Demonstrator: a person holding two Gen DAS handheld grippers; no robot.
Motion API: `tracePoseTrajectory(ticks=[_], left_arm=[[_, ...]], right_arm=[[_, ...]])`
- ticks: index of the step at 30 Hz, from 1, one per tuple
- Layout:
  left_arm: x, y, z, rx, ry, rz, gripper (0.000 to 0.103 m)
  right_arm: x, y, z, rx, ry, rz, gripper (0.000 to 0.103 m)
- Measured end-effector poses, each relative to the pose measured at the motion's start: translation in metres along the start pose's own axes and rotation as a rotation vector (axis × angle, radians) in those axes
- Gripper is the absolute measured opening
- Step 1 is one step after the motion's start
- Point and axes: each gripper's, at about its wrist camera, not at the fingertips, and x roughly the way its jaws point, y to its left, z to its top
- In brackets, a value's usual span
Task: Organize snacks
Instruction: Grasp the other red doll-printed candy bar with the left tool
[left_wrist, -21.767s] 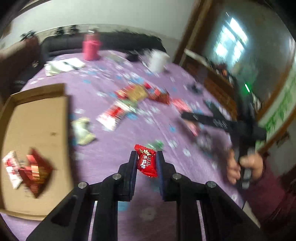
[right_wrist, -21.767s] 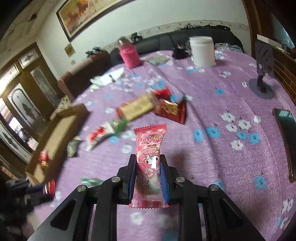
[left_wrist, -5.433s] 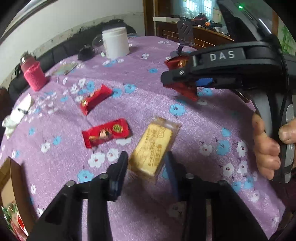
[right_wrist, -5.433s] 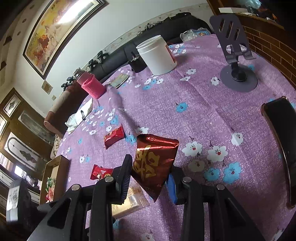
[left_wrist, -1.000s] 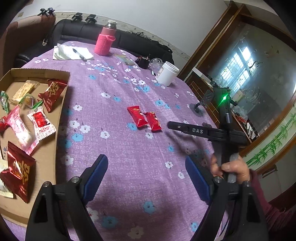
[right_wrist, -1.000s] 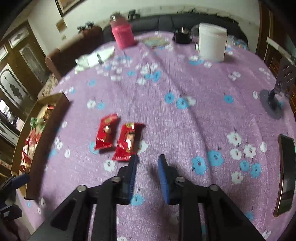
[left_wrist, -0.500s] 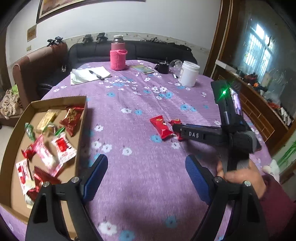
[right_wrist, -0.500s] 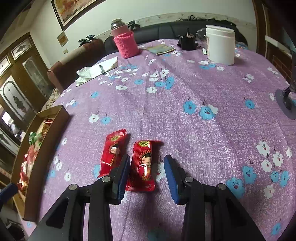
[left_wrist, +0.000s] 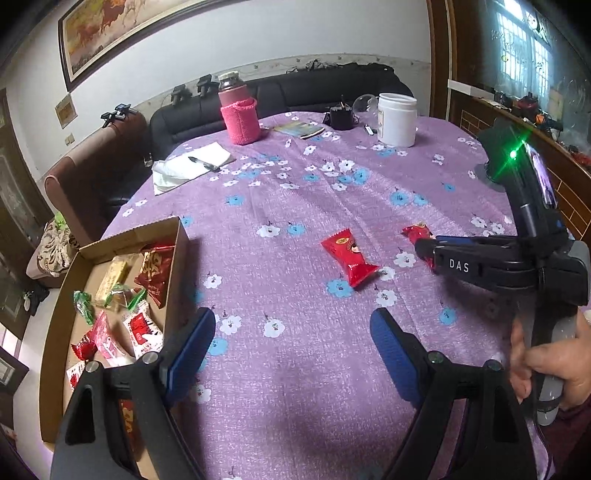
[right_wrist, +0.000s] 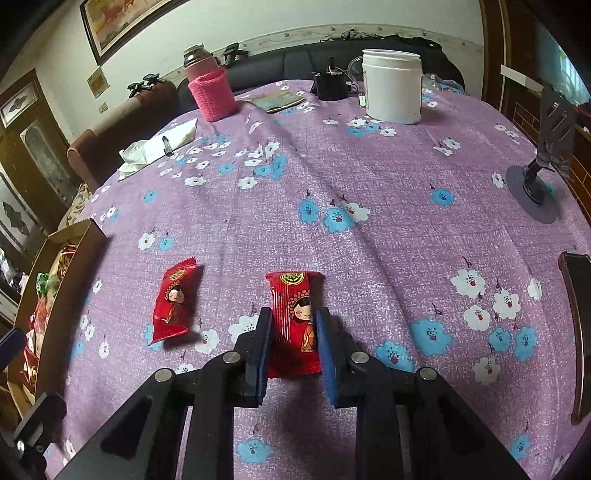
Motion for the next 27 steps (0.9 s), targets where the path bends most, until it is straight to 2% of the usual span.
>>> tracePoseTrajectory(ticks=[19,23,27], left_arm=[[0.011,0.001,0.001,-0.016,0.038,-0.015,0.085],[0.015,0.006,0.008,-0.042,0.051,-0.063,0.085],[0.024,0.020,0.030,-0.112,0.062,-0.164,0.085]], right_arm=[[0.000,0.003,-0.001,-0.011,-0.008,-0.009,0.025],[0.001,0.003,-0.001,-0.012,-0.008,-0.008,0.025],[0.001,0.004,0.000,-0.023,-0.013,-0.014,0.025]])
